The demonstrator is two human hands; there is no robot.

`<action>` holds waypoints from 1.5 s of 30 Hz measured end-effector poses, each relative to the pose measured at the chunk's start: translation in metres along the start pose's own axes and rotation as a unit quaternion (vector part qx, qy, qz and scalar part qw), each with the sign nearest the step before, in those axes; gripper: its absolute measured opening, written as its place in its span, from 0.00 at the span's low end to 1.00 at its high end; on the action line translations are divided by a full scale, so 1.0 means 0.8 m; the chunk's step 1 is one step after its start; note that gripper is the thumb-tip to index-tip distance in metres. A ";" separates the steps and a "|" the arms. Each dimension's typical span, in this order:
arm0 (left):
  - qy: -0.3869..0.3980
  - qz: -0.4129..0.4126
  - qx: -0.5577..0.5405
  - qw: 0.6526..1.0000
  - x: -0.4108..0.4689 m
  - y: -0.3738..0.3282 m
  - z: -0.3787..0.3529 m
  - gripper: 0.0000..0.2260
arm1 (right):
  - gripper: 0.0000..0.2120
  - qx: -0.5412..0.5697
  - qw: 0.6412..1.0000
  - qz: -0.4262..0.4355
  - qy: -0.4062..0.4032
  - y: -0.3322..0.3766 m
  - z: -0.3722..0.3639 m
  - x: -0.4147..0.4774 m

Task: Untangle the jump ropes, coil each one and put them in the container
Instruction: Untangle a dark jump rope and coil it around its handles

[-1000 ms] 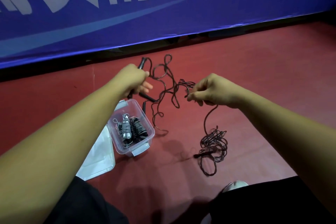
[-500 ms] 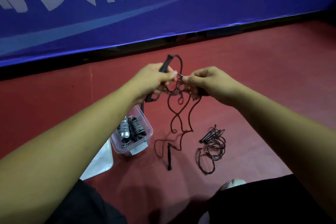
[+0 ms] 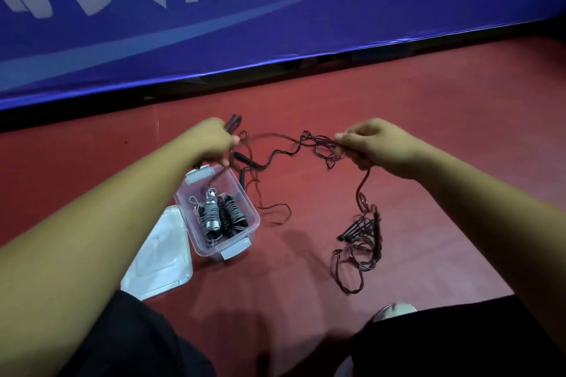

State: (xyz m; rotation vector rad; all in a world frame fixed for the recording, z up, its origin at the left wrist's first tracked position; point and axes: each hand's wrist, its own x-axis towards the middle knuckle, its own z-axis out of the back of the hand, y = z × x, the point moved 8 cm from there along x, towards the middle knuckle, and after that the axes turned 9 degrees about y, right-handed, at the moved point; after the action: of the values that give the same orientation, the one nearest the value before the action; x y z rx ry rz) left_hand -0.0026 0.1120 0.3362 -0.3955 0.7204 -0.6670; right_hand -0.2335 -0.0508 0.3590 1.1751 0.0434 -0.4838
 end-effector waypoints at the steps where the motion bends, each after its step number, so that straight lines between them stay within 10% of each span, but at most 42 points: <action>1: -0.014 -0.008 0.085 0.996 0.002 -0.006 -0.004 0.07 | 0.16 -0.036 0.999 0.014 -0.008 0.016 0.000 -0.001; 4: -0.053 -0.107 0.006 0.993 -0.007 -0.044 -0.017 0.09 | 0.16 -0.092 0.995 0.029 -0.001 0.040 -0.019 -0.001; 10: 0.181 -0.275 -0.255 0.909 -0.061 -0.122 -0.083 0.07 | 0.16 0.054 0.996 0.075 -0.013 0.058 -0.025 0.010; 24: -0.090 -0.146 -0.415 0.893 -0.021 -0.063 -0.012 0.11 | 0.14 -0.061 0.979 -0.076 0.180 -0.040 -0.047 0.007; 31: -0.049 -0.075 -0.235 0.968 0.002 -0.022 -0.017 0.06 | 0.12 0.088 0.989 -0.047 0.110 -0.029 -0.020 0.001; 35: -0.026 -0.168 -0.074 0.983 -0.015 -0.069 -0.042 0.13 | 0.13 0.093 0.989 -0.003 0.119 0.007 -0.025 -0.004; 40: 0.159 -0.271 -0.234 0.920 -0.062 -0.127 -0.101 0.08 | 0.15 0.086 0.993 0.032 0.076 0.033 -0.027 0.002; 45: 0.044 -0.275 -0.265 0.923 -0.054 -0.122 -0.063 0.09 | 0.13 0.091 0.992 0.022 0.089 0.025 -0.024 0.001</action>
State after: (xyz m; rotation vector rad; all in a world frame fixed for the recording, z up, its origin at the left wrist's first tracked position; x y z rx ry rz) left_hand -0.1036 0.0647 0.3750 -1.1006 0.8831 -1.0219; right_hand -0.2209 -0.0286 0.3685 1.3932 0.1287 -0.3483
